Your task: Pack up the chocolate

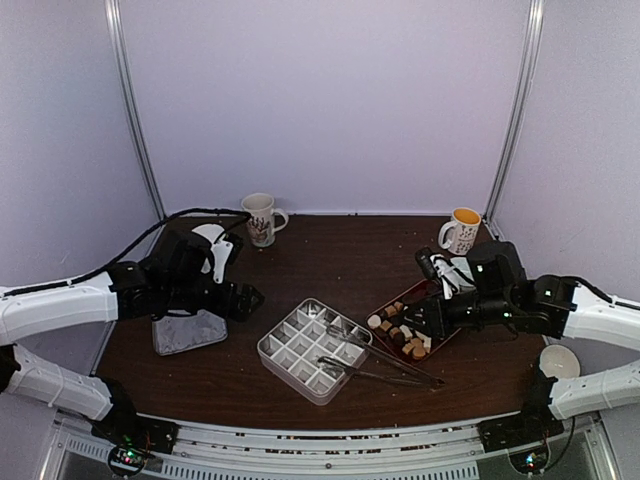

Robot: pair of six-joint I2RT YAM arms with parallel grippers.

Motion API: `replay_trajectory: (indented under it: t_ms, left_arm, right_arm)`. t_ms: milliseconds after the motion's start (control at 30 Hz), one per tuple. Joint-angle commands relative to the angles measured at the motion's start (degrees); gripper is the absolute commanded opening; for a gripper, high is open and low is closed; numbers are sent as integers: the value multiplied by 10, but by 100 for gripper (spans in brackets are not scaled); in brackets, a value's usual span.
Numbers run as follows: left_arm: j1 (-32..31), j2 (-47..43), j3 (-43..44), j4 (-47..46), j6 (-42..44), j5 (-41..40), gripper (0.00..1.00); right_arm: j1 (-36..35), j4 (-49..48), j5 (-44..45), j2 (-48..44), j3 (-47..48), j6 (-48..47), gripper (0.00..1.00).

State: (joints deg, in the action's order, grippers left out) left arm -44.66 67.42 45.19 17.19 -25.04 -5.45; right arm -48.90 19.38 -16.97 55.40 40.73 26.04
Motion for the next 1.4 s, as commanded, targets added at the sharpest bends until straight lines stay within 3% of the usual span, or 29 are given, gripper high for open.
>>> replay_trajectory:
  t_ms: [0, 133, 367, 400, 700, 900, 1367]
  left_arm:
    - [3, -31, -18, -9, -21, -8, 96]
    - [3, -35, -18, -5, -22, 1, 96]
    - [3, -47, -21, 4, -15, 4, 96]
    - [3, -49, -22, 4, -15, 5, 96]
    - [3, -63, -25, 8, -13, 1, 96]
    - [3, -87, -35, 12, -12, -8, 96]
    - [3, -88, -43, 9, -12, -5, 97]
  right_arm:
    - [-4, 5, 51, -14, -3, 16, 28]
    - [-4, 25, 42, 0, -10, 0, 36]
    - [-40, 51, -30, -21, -80, -80, 98]
    - [-51, 46, -27, -20, -84, -81, 100]
    - [-167, 54, 151, 56, -46, -152, 100]
    - [-175, 68, 169, 70, -22, -186, 100]
    - [-186, 100, 168, 290, 87, -224, 100]
